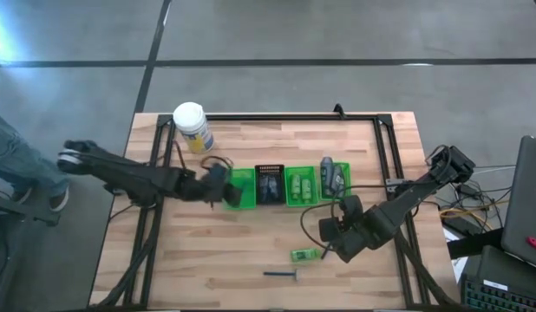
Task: Pick & Place Travel size toiletries
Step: Put the blue razor into the left green basket
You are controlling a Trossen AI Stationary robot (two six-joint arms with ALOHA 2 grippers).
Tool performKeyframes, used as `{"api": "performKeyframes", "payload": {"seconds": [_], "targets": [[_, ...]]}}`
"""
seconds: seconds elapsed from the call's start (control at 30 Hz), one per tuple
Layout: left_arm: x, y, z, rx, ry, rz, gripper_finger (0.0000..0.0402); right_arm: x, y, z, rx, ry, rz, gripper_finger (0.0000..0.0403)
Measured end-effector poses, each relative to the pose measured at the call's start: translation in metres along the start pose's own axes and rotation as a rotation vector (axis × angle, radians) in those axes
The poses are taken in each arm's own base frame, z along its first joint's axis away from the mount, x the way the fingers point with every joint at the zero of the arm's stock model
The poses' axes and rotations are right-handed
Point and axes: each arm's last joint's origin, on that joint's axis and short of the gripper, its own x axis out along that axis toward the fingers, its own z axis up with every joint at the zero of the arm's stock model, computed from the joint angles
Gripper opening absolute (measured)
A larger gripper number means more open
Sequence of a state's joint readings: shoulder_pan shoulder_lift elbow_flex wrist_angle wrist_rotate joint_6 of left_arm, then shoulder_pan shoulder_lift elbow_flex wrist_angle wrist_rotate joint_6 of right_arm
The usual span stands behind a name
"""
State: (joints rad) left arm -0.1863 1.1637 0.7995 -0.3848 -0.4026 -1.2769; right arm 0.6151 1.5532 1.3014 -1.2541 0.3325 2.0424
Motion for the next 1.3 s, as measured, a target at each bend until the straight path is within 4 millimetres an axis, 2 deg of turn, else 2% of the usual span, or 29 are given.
{"api": "performKeyframes", "payload": {"seconds": [0.1,0.2,0.4,0.47,0.57,0.63,0.7,0.77,0.83,0.93,1.0,1.07,1.17,1.3], "targets": [[0.004,0.028,0.009,-0.186,-0.058,0.031,0.0033,0.0,0.0,0.001,-0.006,-0.016,0.001,0.0195],[0.017,0.048,0.009,-0.235,-0.034,0.068,0.0049,0.0,0.0,0.001,-0.01,-0.028,0.008,0.0198],[0.036,0.063,0.007,-0.223,-0.023,0.144,0.0086,0.0,0.001,0.001,-0.007,-0.024,0.026,0.0192],[0.039,0.062,0.006,-0.205,-0.006,0.151,0.0103,0.0,0.004,-0.001,-0.022,-0.012,0.051,0.0189],[0.038,0.051,0.01,-0.154,0.007,0.111,0.0137,-0.001,0.01,-0.003,-0.059,0.014,0.111,0.0188],[0.035,0.043,0.013,-0.057,0.043,0.074,0.0162,-0.001,0.013,-0.005,-0.085,0.03,0.145,0.0193],[0.025,0.024,0.018,0.141,0.092,-0.044,0.0181,-0.002,0.015,-0.006,-0.103,0.05,0.157,0.02],[0.01,0.002,0.015,0.439,0.158,-0.228,0.0192,-0.002,0.014,-0.007,-0.108,0.06,0.151,0.0207],[-0.004,-0.017,0.003,0.693,0.222,-0.396,0.0195,-0.001,0.013,-0.006,-0.107,0.058,0.138,0.0214],[-0.012,-0.035,-0.021,0.943,0.225,-0.484,0.0197,-0.001,0.012,-0.006,-0.106,0.055,0.124,0.0224],[-0.005,-0.042,-0.037,1.034,0.221,-0.457,0.0197,-0.001,0.01,-0.004,-0.097,0.055,0.097,0.0231],[0.013,-0.046,-0.052,1.07,0.248,-0.428,0.0197,0.0,0.008,-0.003,-0.081,0.067,0.058,0.0238],[0.045,-0.056,-0.07,1.061,0.286,-0.391,0.0197,0.001,0.007,0.0,-0.073,0.097,0.022,0.0246],[0.072,-0.078,-0.095,1.07,0.345,-0.357,0.0197,0.003,0.006,0.002,-0.054,0.113,0.0,0.0255]]}}
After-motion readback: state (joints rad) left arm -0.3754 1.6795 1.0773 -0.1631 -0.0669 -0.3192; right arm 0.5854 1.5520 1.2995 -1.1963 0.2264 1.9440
